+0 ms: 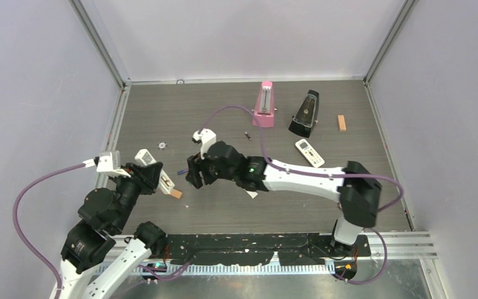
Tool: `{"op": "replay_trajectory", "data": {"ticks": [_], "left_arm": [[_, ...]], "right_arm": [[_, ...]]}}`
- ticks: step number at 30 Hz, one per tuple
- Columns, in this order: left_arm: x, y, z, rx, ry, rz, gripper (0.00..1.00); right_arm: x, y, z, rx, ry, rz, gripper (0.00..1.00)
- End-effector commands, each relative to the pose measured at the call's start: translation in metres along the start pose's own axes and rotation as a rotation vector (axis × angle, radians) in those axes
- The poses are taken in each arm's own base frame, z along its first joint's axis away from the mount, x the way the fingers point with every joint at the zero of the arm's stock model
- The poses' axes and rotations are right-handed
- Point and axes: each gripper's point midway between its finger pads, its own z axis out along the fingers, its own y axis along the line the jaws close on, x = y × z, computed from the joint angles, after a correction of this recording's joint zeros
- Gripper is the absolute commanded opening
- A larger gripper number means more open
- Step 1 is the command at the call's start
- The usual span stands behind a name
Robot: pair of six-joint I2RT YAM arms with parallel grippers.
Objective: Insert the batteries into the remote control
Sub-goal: Pick up the battery from the center of the board.
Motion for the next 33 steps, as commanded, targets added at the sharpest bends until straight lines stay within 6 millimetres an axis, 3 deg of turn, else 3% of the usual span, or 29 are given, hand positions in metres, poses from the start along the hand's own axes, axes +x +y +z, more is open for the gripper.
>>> {"op": "replay_trajectory", "data": {"ticks": [1,6,9,12,17,25,33], "left_arm": [[-0.018,0.024,-0.015,-0.131,-0.053,0.000,0.00],[-0.022,0.040,-0.028,-0.202,-0.068,-0.010,0.00],[-0.025,0.045,-0.033,-0.218,-0.080,-0.007,0.00],[-0.023,0.037,-0.031,-0.169,-0.064,0.031,0.00],[-0.018,0.039,-0.030,-0.174,-0.044,0.048,0.00],[-0.011,0.039,-0.027,-0.168,-0.039,0.027,0.00],[-0.002,0.037,-0.024,-0.156,-0.012,0.012,0.00]], "right_arm": [[0.020,-0.032,0.034,0.131,0.115,-0.114,0.63],[0.040,-0.054,0.081,0.188,0.181,-0.176,0.57],[0.044,-0.066,0.096,0.223,0.195,-0.192,0.50],[0.049,-0.088,0.110,0.306,0.201,-0.211,0.43],[0.056,-0.119,0.112,0.389,0.220,-0.186,0.32],[0.070,-0.129,0.123,0.369,0.291,-0.222,0.32],[0.085,-0.133,0.117,0.364,0.362,-0.258,0.33]]}}
